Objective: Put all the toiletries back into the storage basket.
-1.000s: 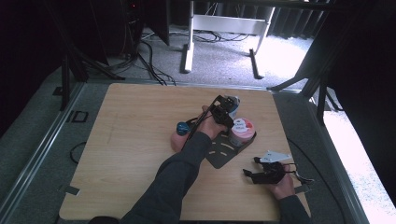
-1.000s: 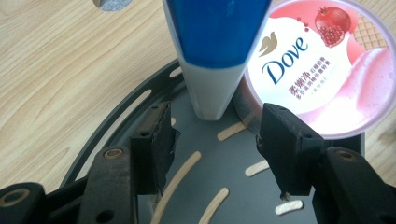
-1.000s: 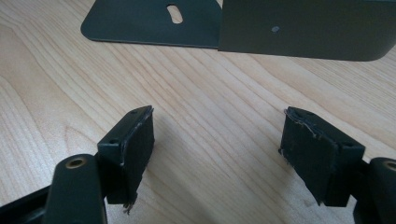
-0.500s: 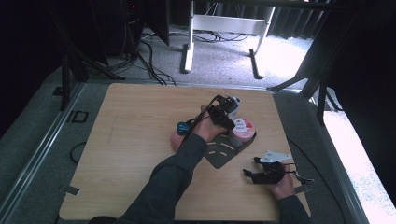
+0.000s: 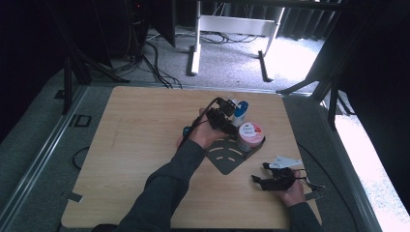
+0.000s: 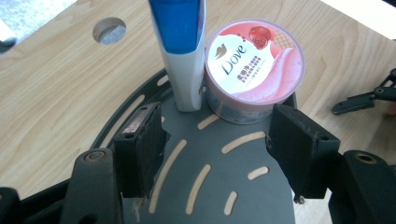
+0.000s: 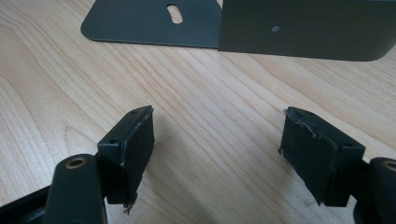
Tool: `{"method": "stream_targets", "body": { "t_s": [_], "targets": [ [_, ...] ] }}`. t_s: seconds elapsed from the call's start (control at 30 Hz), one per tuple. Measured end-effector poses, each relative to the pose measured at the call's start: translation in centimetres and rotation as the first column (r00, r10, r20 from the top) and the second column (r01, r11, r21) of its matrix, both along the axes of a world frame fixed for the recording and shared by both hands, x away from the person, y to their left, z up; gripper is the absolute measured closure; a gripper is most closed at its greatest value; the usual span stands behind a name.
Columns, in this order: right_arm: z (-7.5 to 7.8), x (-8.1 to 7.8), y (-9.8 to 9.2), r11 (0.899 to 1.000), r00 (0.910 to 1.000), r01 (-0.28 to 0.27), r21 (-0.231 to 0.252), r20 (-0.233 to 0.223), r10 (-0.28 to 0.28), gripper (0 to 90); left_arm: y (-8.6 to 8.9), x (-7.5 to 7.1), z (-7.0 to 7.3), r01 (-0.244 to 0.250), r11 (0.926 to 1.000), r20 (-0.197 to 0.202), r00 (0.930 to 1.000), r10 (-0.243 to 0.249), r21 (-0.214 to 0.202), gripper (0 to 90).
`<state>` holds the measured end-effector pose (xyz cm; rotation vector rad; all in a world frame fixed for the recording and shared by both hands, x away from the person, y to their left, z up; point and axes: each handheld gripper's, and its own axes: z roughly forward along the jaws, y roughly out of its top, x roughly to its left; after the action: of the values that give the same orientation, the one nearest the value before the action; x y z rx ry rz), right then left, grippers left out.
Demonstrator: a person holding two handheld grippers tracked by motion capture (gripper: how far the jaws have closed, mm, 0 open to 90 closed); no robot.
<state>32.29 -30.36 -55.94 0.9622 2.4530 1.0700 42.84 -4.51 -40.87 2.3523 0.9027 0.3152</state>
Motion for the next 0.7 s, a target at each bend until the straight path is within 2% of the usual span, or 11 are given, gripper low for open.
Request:
{"method": "stream_targets", "body": {
  "t_s": [0.17, 0.27, 0.33, 0.53, 0.63, 0.7],
  "targets": [
    [0.0, 0.0, 0.0, 1.0, 1.0, 0.0, 0.0, 0.0, 0.0, 25.5, 0.8, -0.1, 0.2, -0.005, 1.0, -0.009, 0.9999, 0.005, 0.006, 32.2],
    [0.0, 0.0, 0.0, 1.0, 1.0, 0.0, 0.0, 0.0, 0.0, 25.5, 1.2, -0.1, 0.3, -0.009, 0.9999, 0.0, 1.0, 0.009, 0.01, 31.7],
    [0.0, 0.0, 0.0, 1.0, 1.0, 0.0, 0.0, 0.0, 0.0, 25.5, 1.5, -0.1, 0.4, -0.011, 0.9999, -0.002, 0.9999, 0.01, -0.009, 31.1],
    [0.0, 0.0, 0.0, 1.0, 1.0, 0.0, 0.0, 0.0, 0.0, 25.6, 2.2, -0.4, 0.8, 0.002, 1.0, 0.023, 0.9997, -0.002, -0.006, 29.9],
    [0.0, 0.0, 0.0, 1.0, 1.0, 0.0, 0.0, 0.0, 0.0, 25.5, 2.8, -0.4, 0.9, -0.013, 0.9999, 0.034, 0.9993, 0.013, 0.0, 30.0],
    [0.0, 0.0, 0.0, 1.0, 1.0, 0.0, 0.0, 0.0, 0.0, 25.5, 3.3, -0.3, 1.1, -0.019, 0.9997, 0.032, 0.9993, 0.02, -0.012, 30.0]
  ]
}}
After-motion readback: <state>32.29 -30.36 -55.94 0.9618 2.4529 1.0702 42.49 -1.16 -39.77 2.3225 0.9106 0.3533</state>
